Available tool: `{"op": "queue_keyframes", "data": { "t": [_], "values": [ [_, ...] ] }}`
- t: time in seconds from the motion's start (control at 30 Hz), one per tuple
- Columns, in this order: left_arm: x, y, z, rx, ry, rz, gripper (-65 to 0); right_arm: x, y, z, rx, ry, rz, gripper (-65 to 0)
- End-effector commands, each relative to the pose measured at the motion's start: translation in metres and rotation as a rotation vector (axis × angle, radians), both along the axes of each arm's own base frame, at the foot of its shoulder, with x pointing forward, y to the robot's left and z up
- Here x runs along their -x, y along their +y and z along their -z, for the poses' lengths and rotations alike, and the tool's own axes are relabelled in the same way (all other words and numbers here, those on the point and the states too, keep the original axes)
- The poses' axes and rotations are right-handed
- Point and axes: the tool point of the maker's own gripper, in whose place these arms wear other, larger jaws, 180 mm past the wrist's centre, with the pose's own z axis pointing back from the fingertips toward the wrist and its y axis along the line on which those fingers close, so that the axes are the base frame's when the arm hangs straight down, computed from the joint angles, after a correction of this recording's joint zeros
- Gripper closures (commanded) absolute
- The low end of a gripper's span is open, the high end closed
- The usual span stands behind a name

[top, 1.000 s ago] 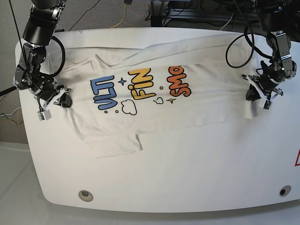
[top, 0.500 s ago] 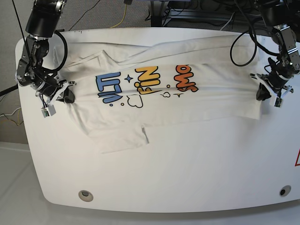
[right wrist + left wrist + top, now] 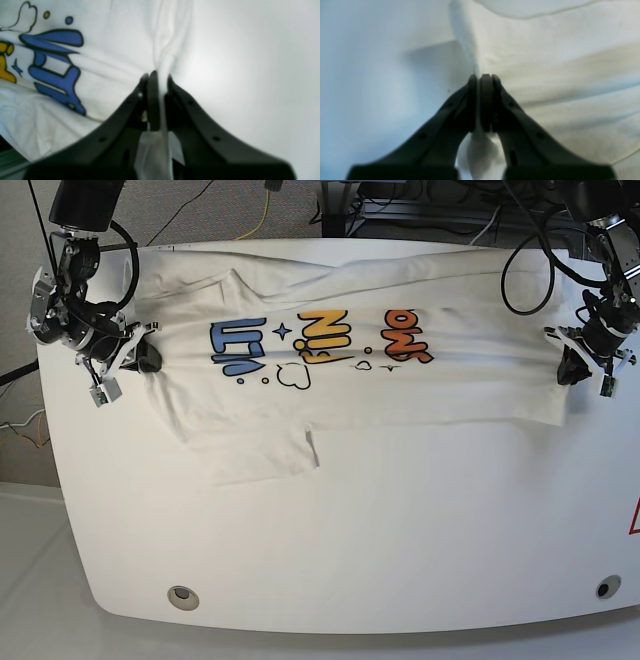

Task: Fold the T-shirt properly
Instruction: 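Pull the shirt with both grippers away from the folded hem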

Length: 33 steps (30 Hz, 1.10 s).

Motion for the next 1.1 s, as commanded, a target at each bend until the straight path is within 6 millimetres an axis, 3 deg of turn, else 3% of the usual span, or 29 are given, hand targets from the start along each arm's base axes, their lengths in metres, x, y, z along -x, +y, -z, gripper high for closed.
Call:
{"op": "queue_keyframes", "data": {
  "t": [0.0, 0.2, 0.6, 0.83, 0.87, 0.93, 1.0, 1.03, 1.07],
  "values": [
    [-0.01, 0.006, -0.017, -0.021, -0.05, -0.001, 0.0, -0.013, -0.006, -0.021, 0.02, -0.073, -0.007, 0.0],
    [-0.009, 0.007, -0.017, -0.029, -0.046, 0.0, 0.0, -0.001, -0.006, -0.023, 0.075, -0.072, -0.037, 0.0],
    [0.01, 0.007, -0.004, -0.048, 0.011, 0.008, 0.0, 0.032, 0.014, -0.024, 0.128, -0.061, -0.097, 0.0],
    [0.019, 0.009, 0.004, -0.066, 0.057, 0.01, 0.0, 0.042, 0.009, -0.017, 0.146, -0.012, -0.097, 0.0],
    [0.019, 0.01, 0.004, -0.071, 0.062, 0.011, -1.5, 0.042, 0.008, -0.016, 0.148, -0.004, -0.096, -2.2],
    [0.02, 0.01, 0.006, -0.076, 0.089, 0.012, -11.3, 0.045, 0.005, -0.012, 0.158, 0.024, -0.104, -17.0],
    [0.022, 0.01, 0.008, -0.082, 0.104, 0.014, -16.2, 0.044, 0.004, -0.012, 0.156, 0.021, -0.101, -23.3],
    [0.031, -0.002, 0.025, -0.04, 0.143, 0.003, -10.8, 0.048, 0.02, -0.005, 0.122, 0.042, -0.112, -20.3],
    [0.031, -0.003, 0.026, -0.036, 0.143, 0.002, -10.8, 0.048, 0.02, -0.005, 0.12, 0.041, -0.112, -20.3]
  ]
}}
